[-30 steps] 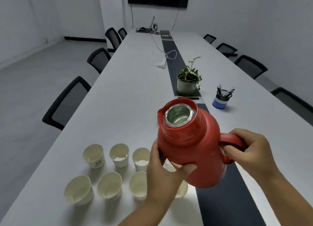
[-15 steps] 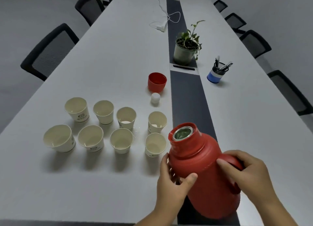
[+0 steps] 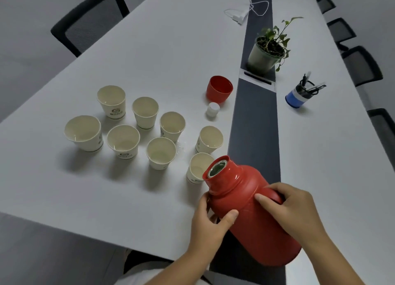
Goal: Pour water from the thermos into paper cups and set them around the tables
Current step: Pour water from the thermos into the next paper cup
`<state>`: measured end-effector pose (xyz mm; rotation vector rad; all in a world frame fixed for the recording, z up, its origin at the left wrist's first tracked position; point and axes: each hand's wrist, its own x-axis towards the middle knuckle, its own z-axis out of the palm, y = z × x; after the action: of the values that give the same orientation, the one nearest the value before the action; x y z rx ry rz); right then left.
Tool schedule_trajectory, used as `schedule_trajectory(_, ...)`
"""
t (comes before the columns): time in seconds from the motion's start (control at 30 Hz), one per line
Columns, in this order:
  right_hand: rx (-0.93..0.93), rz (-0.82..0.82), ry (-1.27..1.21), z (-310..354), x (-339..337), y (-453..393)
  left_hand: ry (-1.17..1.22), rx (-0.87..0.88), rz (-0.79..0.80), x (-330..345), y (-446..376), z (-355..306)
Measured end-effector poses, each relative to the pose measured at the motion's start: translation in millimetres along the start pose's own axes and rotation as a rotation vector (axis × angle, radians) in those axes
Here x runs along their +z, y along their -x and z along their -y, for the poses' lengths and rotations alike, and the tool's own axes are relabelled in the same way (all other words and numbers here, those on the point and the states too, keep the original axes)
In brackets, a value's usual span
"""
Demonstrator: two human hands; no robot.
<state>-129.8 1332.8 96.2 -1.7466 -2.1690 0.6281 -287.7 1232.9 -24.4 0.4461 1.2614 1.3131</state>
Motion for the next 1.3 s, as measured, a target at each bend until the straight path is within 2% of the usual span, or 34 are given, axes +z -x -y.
schedule_trajectory(0.17,-0.065,0.024,0.137,1.3,-5.9,-15.5,0.007,0.034,-0.051,6.4,-1.9,-2.3)
schedule_trajectory(0.33,-0.079,0.046,0.235,1.7,-12.6,-27.1,0.057,-0.029,-0.031,10.8,-6.5,-2.9)
schedule_trajectory(0.4,-0.084,0.048,0.256,4.2,-13.7,-29.9,0.023,-0.023,-0.021,11.6,-9.0,-3.8)
schedule_trajectory(0.67,-0.108,0.048,0.346,9.3,-22.6,-45.9,0.144,-0.036,0.047,19.6,-13.9,-9.5)
schedule_trajectory(0.87,-0.155,0.093,0.414,17.4,-24.2,-54.2,0.147,-0.046,-0.001,26.4,-17.9,-1.1)
schedule_trajectory(1.3,-0.190,0.128,0.526,36.0,-25.5,-64.0,0.202,-0.058,0.007,27.9,-22.7,0.6)
